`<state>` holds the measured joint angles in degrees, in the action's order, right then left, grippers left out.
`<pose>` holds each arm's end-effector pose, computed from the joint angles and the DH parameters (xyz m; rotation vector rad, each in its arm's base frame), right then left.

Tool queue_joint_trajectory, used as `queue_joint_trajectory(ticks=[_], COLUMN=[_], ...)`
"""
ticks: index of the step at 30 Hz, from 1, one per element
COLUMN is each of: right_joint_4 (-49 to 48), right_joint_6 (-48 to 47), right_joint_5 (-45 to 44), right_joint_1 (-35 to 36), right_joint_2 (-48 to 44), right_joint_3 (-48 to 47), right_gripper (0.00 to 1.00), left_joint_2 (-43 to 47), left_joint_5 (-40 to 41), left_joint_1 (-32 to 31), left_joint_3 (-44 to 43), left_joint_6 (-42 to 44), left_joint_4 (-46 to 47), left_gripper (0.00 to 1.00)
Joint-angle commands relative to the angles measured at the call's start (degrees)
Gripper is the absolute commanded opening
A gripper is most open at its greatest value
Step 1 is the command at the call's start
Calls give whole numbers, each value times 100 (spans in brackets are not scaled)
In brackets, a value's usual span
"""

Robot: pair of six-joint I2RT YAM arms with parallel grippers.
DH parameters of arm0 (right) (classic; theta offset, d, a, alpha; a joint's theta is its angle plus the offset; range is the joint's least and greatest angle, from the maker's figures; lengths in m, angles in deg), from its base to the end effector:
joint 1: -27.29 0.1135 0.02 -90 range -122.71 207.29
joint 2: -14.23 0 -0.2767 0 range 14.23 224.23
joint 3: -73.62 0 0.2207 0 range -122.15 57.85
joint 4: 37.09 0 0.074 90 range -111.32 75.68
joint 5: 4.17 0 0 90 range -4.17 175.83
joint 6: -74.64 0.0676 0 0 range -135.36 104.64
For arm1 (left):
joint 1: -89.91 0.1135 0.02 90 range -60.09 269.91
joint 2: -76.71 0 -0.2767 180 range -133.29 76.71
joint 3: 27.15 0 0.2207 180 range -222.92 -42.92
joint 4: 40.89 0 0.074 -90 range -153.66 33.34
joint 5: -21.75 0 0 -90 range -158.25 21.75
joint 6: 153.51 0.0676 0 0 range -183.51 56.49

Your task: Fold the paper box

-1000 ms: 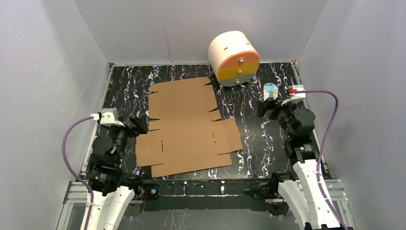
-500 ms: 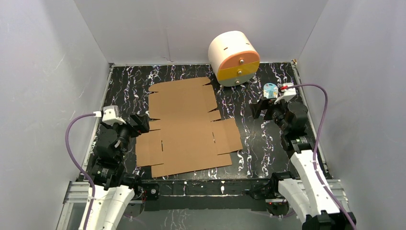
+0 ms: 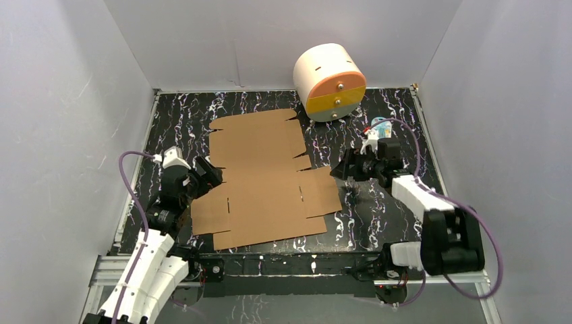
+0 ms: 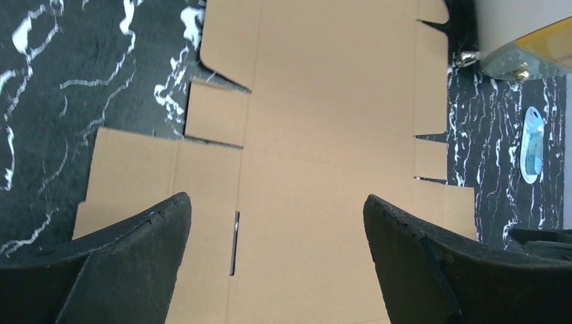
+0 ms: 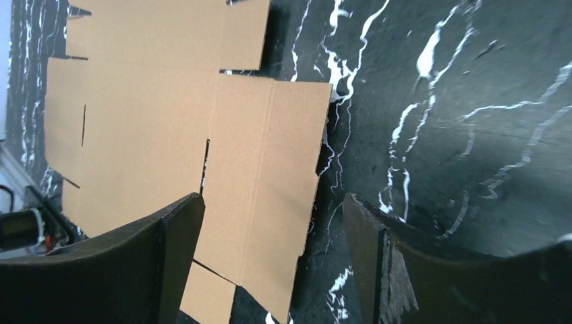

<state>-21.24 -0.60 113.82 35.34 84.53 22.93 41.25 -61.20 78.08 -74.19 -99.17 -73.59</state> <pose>0.2367 0.0655 0.2224 -0.1526 2.2014 0.7578 0.1411 -0.0211 0.2675 -0.4855 1.8998 -0.4305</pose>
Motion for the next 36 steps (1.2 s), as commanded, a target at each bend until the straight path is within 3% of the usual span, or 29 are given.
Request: queue_joint_trajectory(ticks=[1, 11, 15, 20, 24, 30, 36], right_joint_4=[-781, -1273, -1402, -1520, -1734, -3014, -3466], right_joint_6=[254, 294, 325, 445, 876, 2302, 3174], right_joint_5=[952, 1319, 1365, 1420, 1276, 259, -903], right_joint_1=[16, 16, 20, 33, 271, 866, 1280], right_joint_2=[974, 2421, 2504, 2449, 2288, 1631, 1229], right_joint_3=[-284, -664, -533, -474, -330, 555, 822], right_gripper=[81, 63, 49, 21, 7, 4, 0], left_joint_2=[-156, -652, -813, -1062, -1129, -1114, -999], left_joint_5=[-31, -99, -47, -3, 246, 852, 1022], left_joint_1=[-20, -21, -21, -21, -21, -21, -21], left_joint_3=[147, 362, 312, 217, 32, -134, -232], left_joint_6=[-686, -926, -937, -1071, -1203, -1506, -1581], left_joint_4=[-73, 33, -63, -171, -368, -703, -853], left_gripper=[96, 96, 96, 96, 96, 96, 96])
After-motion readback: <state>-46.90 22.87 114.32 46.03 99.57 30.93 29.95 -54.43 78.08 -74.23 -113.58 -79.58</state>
